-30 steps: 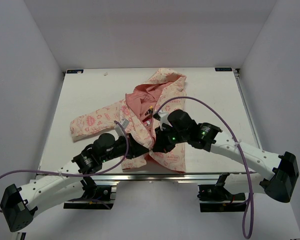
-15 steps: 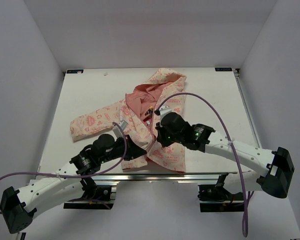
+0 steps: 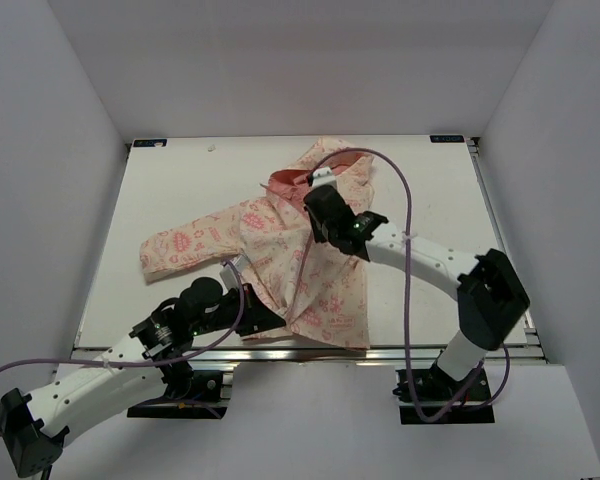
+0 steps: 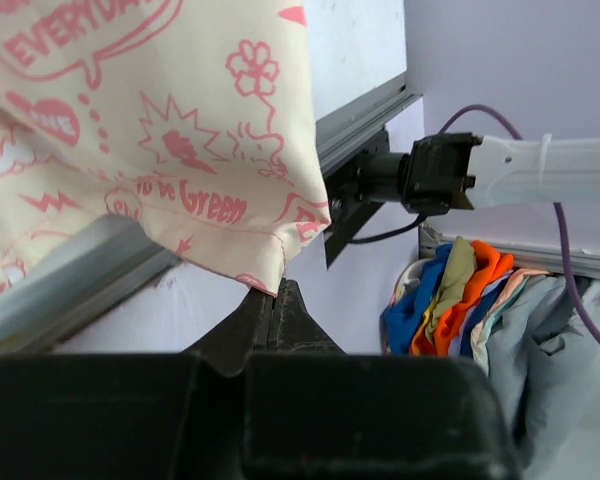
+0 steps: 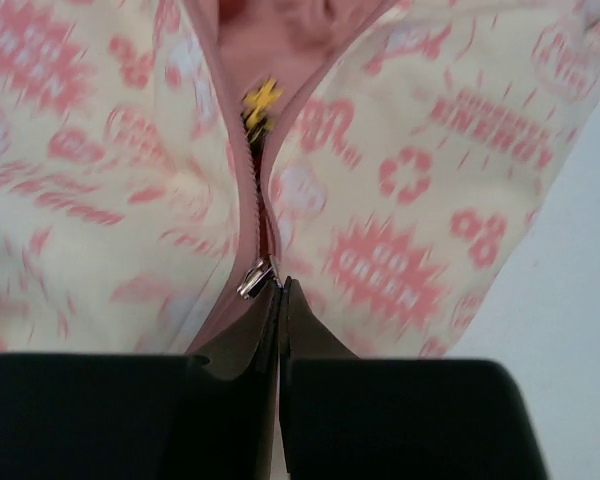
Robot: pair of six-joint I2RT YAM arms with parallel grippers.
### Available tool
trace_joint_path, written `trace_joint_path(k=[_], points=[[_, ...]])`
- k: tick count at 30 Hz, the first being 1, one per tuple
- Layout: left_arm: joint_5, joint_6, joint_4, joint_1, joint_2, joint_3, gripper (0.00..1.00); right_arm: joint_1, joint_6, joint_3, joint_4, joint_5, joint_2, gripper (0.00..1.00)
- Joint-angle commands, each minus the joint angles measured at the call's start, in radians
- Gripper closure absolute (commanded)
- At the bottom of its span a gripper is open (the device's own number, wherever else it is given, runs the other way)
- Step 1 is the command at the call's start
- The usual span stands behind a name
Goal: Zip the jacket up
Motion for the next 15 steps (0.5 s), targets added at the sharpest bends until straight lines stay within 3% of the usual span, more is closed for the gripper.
trace_joint_path(k=[1,7,10,15], points=[[0.145,-0.060,-0.132,-0.012,-0.032,-0.024,1.00,-0.134,-0.095,0.129,0.208,0.145,0.069,1.00],[0.190,-0.108,-0.178,-0.012,-0.043,-0.061,1.00,-0.281,-0.246,0.376,0.292,0.214,0.315,1.00],[0.172,-0.120,-0.225,-0.011,-0.049,-0.057,1.00,-0.369,-0.272,0.585,0.288,0.235,0.468,1.00],[0.133,-0.130,-0.305,-0.011,-0.039,-0.034,1.00,-0.508,-0.286,1.103,0.194,0.214,0.797,1.00]])
